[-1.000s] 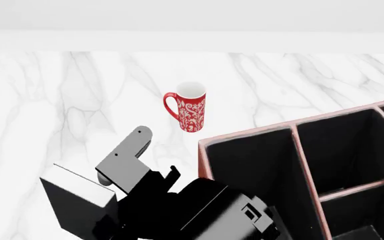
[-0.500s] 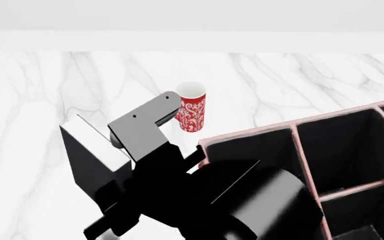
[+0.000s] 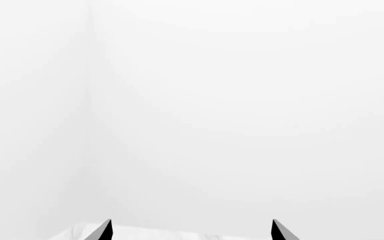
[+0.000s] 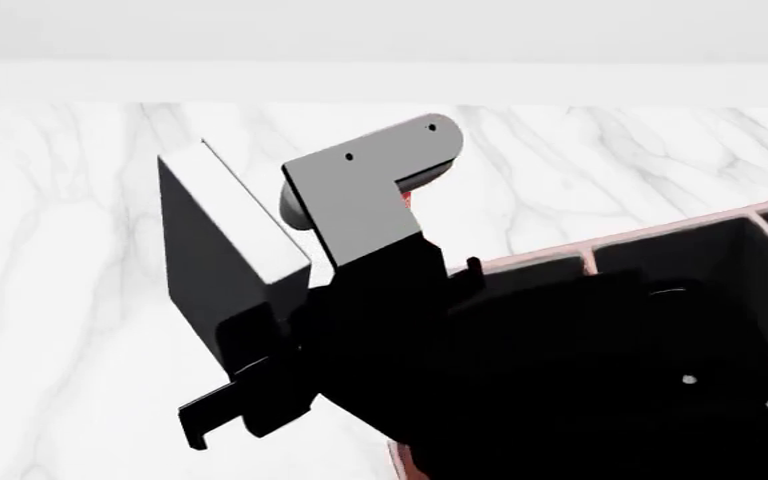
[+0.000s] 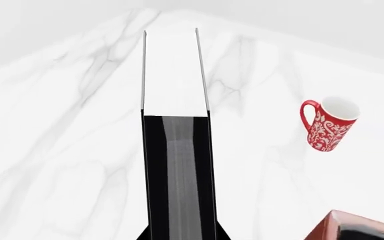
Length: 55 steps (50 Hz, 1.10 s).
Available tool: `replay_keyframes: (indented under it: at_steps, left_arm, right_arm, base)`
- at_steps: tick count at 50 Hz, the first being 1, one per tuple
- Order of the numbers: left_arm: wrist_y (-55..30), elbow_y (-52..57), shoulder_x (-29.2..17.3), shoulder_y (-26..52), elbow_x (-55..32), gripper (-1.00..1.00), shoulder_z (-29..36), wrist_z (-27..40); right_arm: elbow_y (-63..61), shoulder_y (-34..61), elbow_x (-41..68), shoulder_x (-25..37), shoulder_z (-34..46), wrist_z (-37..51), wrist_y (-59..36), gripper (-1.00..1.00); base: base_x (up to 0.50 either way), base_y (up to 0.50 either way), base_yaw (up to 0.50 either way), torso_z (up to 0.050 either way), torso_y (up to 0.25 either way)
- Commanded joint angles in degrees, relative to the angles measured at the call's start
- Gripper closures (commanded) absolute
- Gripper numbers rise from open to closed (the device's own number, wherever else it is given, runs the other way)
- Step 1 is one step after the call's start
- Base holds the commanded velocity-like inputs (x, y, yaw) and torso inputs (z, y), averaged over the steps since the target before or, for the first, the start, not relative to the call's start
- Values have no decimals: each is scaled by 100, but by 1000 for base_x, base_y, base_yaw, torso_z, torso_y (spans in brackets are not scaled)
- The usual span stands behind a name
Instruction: Pick up the book and place it in the left compartment of the caddy.
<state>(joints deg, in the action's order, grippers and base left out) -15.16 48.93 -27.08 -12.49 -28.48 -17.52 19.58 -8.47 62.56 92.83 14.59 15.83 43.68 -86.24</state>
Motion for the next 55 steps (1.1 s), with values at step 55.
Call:
replay_keyframes:
  at_steps: [55]
  left_arm:
    - [40,-3,-74,-6,139,-100,205,83]
  right_arm:
    - [-540,765,3711,2699,181,3074,1360,100]
  base:
    - [0,0,0,0,1]
